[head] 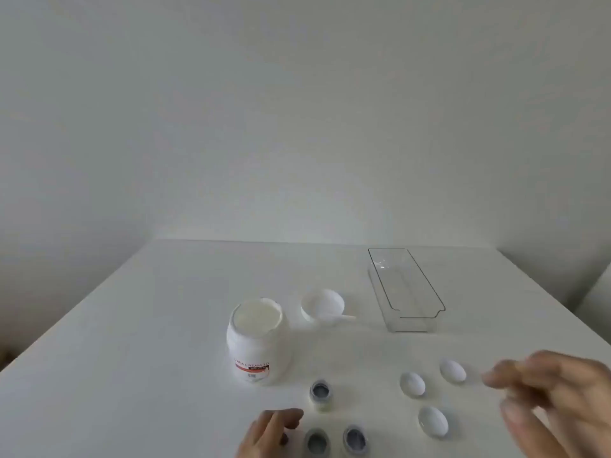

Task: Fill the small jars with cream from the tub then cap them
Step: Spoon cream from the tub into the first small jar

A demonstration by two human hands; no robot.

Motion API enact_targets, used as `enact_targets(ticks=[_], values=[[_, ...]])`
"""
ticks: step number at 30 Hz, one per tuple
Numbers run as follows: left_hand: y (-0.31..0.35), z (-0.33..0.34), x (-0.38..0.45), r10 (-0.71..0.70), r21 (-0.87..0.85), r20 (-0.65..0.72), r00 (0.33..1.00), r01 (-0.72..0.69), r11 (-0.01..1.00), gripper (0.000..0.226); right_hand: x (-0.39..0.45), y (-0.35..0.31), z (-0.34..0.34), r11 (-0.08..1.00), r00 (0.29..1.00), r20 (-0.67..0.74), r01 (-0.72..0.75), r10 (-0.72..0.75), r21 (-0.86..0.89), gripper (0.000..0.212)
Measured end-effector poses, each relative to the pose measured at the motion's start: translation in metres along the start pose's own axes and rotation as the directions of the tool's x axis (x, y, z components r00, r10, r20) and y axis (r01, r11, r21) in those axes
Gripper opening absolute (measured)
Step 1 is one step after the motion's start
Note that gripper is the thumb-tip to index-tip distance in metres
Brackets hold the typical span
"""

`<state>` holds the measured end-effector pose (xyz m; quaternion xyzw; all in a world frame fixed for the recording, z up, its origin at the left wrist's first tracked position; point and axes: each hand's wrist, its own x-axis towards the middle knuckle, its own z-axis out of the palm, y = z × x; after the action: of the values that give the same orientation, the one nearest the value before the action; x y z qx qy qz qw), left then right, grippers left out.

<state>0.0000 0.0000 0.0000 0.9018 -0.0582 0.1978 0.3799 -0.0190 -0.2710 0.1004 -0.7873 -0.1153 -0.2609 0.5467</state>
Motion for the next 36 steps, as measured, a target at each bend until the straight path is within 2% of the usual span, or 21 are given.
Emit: enact_targets(ticks=[1, 2, 4, 7, 10, 16, 20, 23, 28, 31, 36], values=[[-0.004, 0.001, 0.003, -0.005, -0.019, 0.027, 1.0, 0.005, 1.0, 0.043, 0.003, -0.002, 0.017, 0.998, 0.998, 0.027, 0.051, -0.05, -0.032, 0.028], [-0.001, 0.001, 0.006, -0.06, -0.056, 0.132, 0.989, 0.068, 0.996, 0.055, 0.002, -0.006, 0.024, 0.993, 0.998, 0.037, 0.061, -0.058, -0.099, 0.025], [-0.003, 0.001, 0.01, -0.096, -0.032, 0.253, 0.963, 0.107, 0.994, 0.078, 0.01, 0.001, 0.039, 0.988, 0.992, 0.129, 0.03, -0.011, -0.148, 0.015], [-0.006, 0.002, 0.012, -0.082, 0.055, 0.353, 0.932, 0.067, 0.996, 0.078, 0.031, 0.022, 0.052, 0.973, 0.954, 0.296, 0.017, 0.053, -0.231, 0.022], [-0.007, 0.003, 0.009, -0.082, 0.012, 0.309, 0.948, 0.082, 0.997, 0.068, 0.049, 0.049, 0.073, 0.948, 0.91, 0.394, 0.003, 0.129, -0.318, 0.022], [-0.007, 0.004, 0.002, -0.085, -0.11, 0.226, 0.97, 0.112, 0.988, 0.037, 0.088, 0.104, 0.112, 0.857, 0.853, 0.453, 0.01, 0.262, -0.515, 0.031], [-0.01, 0.001, -0.001, -0.114, -0.181, 0.148, 0.983, 0.14, 0.974, 0.043, 0.102, 0.116, 0.131, 0.826, 0.837, 0.472, 0.044, 0.276, -0.561, 0.039], [-0.012, -0.001, -0.002, -0.17, -0.229, 0.101, 0.98, 0.19, 0.955, 0.043, 0.11, 0.12, 0.142, 0.819, 0.852, 0.458, 0.062, 0.254, -0.57, 0.036], [-0.012, -0.002, -0.003, -0.253, -0.302, 0.076, 0.965, 0.264, 0.916, 0.044, 0.112, 0.122, 0.151, 0.859, 0.92, 0.371, 0.089, 0.123, -0.505, 0.005], [-0.013, -0.003, -0.003, -0.298, -0.354, 0.072, 0.952, 0.304, 0.884, 0.042, 0.114, 0.118, 0.153, 0.869, 0.933, 0.353, 0.12, 0.066, -0.48, 0.011], [-0.012, -0.007, -0.002, -0.343, -0.452, 0.068, 0.937, 0.335, 0.826, 0.041, 0.121, 0.105, 0.152, 0.871, 0.943, 0.328, 0.108, 0.064, -0.48, 0.02]])
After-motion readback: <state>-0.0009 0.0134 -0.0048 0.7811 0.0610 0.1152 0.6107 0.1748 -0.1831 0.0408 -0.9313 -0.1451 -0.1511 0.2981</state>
